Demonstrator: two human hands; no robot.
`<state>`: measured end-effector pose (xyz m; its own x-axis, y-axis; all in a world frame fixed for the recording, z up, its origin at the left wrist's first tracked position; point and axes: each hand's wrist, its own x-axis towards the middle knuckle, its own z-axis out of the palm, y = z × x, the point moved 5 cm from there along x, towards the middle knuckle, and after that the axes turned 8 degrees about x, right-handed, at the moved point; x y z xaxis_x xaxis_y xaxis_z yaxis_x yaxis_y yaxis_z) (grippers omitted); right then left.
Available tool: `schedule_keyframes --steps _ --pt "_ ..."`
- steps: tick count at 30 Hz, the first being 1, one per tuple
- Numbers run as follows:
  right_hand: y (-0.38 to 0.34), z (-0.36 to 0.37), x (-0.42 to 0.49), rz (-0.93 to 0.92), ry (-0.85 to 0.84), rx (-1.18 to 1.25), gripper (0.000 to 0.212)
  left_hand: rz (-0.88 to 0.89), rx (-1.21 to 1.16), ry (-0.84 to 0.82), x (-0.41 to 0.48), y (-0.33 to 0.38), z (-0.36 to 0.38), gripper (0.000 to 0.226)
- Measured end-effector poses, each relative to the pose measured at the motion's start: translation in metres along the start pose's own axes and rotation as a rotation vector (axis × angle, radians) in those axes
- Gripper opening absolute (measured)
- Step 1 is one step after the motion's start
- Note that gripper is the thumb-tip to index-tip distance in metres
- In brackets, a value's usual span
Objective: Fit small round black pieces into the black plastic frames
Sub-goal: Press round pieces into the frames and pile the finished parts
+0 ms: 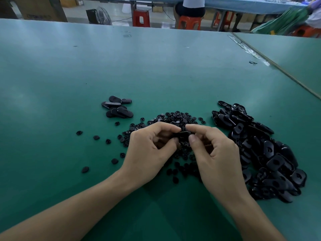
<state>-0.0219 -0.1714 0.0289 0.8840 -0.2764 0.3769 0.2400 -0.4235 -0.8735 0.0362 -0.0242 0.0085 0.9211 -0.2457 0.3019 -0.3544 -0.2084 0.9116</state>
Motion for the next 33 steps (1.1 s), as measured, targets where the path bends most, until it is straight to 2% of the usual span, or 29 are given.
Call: schedule_keyframes --steps 7,15,21,33 --pt "-0.0007 -0.0001 -0.0015 0.015 0.016 0.043 0.017 -0.019 0.007 -0.017 0.0007 -0.0023 0.0001 0.018" --pt "0.0045 -0.0015 -0.0004 0.067 0.025 0.113 0.022 -0.008 -0.033 -0.045 -0.0010 0.0010 0.0019 0.018" --pt "0.0024 -0.0001 -0.0008 0.044 0.009 0.097 0.026 -0.017 -0.055 -0.053 -0.0010 -0.0004 0.0026 0.017" --pt "0.0021 0.0040 -0.0026 0.062 -0.010 0.058 0.021 -0.010 -0.042 -0.042 0.0001 0.0000 0.0002 0.017"
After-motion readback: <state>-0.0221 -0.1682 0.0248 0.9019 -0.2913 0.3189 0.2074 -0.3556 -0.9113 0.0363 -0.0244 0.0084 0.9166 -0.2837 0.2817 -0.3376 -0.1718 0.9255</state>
